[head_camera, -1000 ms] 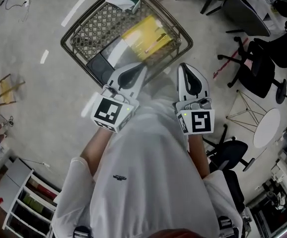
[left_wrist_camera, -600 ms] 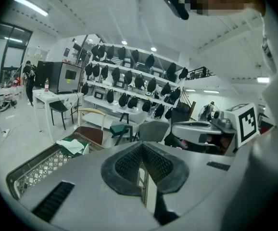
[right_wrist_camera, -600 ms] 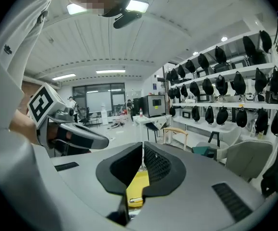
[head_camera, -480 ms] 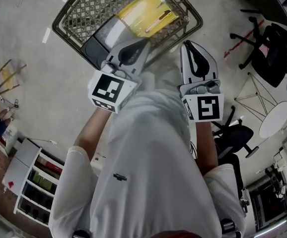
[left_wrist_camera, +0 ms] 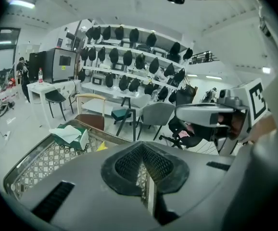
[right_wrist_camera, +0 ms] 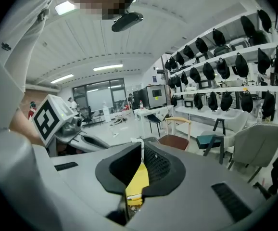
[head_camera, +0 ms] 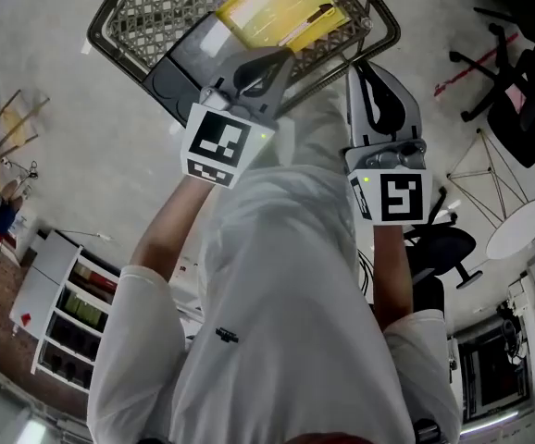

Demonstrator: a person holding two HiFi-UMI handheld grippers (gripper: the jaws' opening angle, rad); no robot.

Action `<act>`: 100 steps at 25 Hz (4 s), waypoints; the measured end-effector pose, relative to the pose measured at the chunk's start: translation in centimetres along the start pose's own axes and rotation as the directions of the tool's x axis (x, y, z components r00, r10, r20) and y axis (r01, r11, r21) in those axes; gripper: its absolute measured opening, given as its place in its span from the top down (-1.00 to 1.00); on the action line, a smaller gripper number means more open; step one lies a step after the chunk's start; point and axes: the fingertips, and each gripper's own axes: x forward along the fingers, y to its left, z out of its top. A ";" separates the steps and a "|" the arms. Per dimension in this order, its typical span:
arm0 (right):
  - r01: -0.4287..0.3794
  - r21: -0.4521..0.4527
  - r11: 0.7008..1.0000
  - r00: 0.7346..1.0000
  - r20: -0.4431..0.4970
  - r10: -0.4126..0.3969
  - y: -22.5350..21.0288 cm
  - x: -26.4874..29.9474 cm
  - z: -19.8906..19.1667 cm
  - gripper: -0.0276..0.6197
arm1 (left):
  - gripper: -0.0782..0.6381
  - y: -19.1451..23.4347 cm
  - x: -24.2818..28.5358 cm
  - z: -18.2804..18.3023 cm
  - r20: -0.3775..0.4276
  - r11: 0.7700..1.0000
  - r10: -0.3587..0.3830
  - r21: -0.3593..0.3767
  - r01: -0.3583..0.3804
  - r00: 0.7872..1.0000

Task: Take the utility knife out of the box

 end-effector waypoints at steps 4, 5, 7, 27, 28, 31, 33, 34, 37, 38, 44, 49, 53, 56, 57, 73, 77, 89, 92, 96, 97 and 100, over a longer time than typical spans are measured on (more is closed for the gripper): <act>0.000 0.029 1.000 1.000 0.004 -0.001 -1.1 1.2 -1.1 0.92 | 0.78 1.1 2.4 -1.9 -0.052 1.000 0.001 0.013 0.000 0.999; 0.000 0.025 1.000 1.000 -0.003 0.000 -1.2 1.5 -1.4 0.92 | 0.78 1.3 2.9 -2.4 -0.063 1.000 -0.001 0.010 0.002 0.998; -0.005 0.030 1.000 1.000 -0.016 0.005 -1.2 1.9 -2.1 0.92 | 0.78 1.7 3.8 -3.2 -0.087 1.000 -0.008 0.004 0.008 0.996; 0.008 0.051 0.999 0.996 -0.090 -0.003 -3.9 4.0 -5.8 0.91 | 0.59 5.6 12.1 -8.6 -0.236 1.000 -0.019 0.009 0.021 0.972; 0.006 0.054 0.999 0.996 -0.092 -0.001 -3.9 4.1 -5.9 0.91 | 0.59 5.7 12.5 -8.9 -0.247 1.000 -0.021 0.011 0.025 0.969; -0.003 0.057 0.998 0.996 -0.091 0.008 -4.2 4.2 -6.0 0.91 | 0.56 5.6 13.7 -10.1 -0.282 0.999 -0.032 0.020 0.040 0.959; -0.007 0.057 0.998 0.996 -0.092 0.012 -4.3 4.5 -6.2 0.91 | 0.52 5.7 14.5 -10.7 -0.307 0.998 -0.039 0.031 0.051 0.951; -0.008 0.059 0.998 0.996 -0.093 0.013 -4.4 4.5 -6.2 0.91 | 0.50 5.7 14.8 -11.0 -0.319 0.998 -0.042 0.037 0.056 0.947; -0.008 0.072 0.997 0.995 -0.098 0.015 -4.5 4.5 -6.2 0.91 | 0.47 5.6 15.4 -12.1 -0.360 0.997 -0.056 0.036 0.074 0.931; -0.008 0.075 0.997 0.995 -0.098 0.016 -4.6 4.5 -6.2 0.91 | 0.46 5.5 15.5 -12.6 -0.378 0.996 -0.062 0.034 0.080 0.924; -0.008 0.086 0.996 0.995 -0.097 0.016 -5.4 4.8 -6.3 0.91 | 0.37 5.5 16.8 -14.6 -0.444 0.993 -0.076 0.045 0.107 0.893; -0.006 0.107 0.994 0.996 -0.084 0.016 -5.7 5.0 -6.2 0.91 | 0.36 5.7 17.5 -16.0 -0.488 0.992 -0.081 0.042 0.117 0.869; -0.006 0.106 0.994 0.996 -0.085 0.015 -6.0 4.9 -6.3 0.91 | 0.29 5.4 17.9 -16.9 -0.515 0.991 -0.085 0.042 0.124 0.853; -0.007 0.117 0.993 0.997 -0.081 0.017 -6.2 4.9 -6.3 0.91 | 0.29 5.5 17.8 -17.4 -0.523 0.993 -0.073 0.043 0.112 0.849; -0.007 0.122 0.993 0.997 -0.076 0.017 -6.3 5.0 -6.3 0.91 | 0.32 5.7 17.8 -17.4 -0.524 0.993 -0.059 0.056 0.104 0.849; 0.000 0.127 0.992 0.999 -0.047 0.006 -7.0 3.9 -5.5 0.91 | 0.49 6.7 18.1 -17.3 -0.532 0.999 -0.005 0.037 0.029 0.847; 0.007 0.124 0.992 0.999 -0.046 -0.001 -6.8 3.5 -5.5 0.91 | 0.49 6.9 18.1 -17.1 -0.510 1.000 -0.009 0.014 0.019 0.860; -0.004 0.104 0.995 1.000 -0.011 0.005 -4.7 2.6 -4.2 0.91 | 0.49 6.8 15.3 -14.4 -0.422 1.000 0.018 -0.003 -0.022 0.907; -0.002 0.082 0.997 1.000 -0.007 0.003 -3.9 2.2 -3.4 0.91 | 0.49 6.7 14.0 -13.2 -0.383 0.999 0.029 -0.019 -0.040 0.923; 0.003 0.054 0.999 1.000 0.000 -0.003 -2.6 1.5 -2.3 0.91 | 0.49 6.7 12.1 -11.6 -0.327 0.996 0.050 -0.048 -0.070 0.944; 0.003 0.050 0.999 1.000 0.007 -0.004 -2.3 1.3 -2.0 0.91 | 0.49 6.7 11.7 -11.2 -0.312 0.996 0.057 -0.052 -0.077 0.949; 0.004 0.041 0.999 1.000 0.026 -0.005 -1.5 0.7 -1.1 0.91 | 0.49 6.7 10.2 -9.7 -0.267 0.994 0.075 -0.055 -0.093 0.961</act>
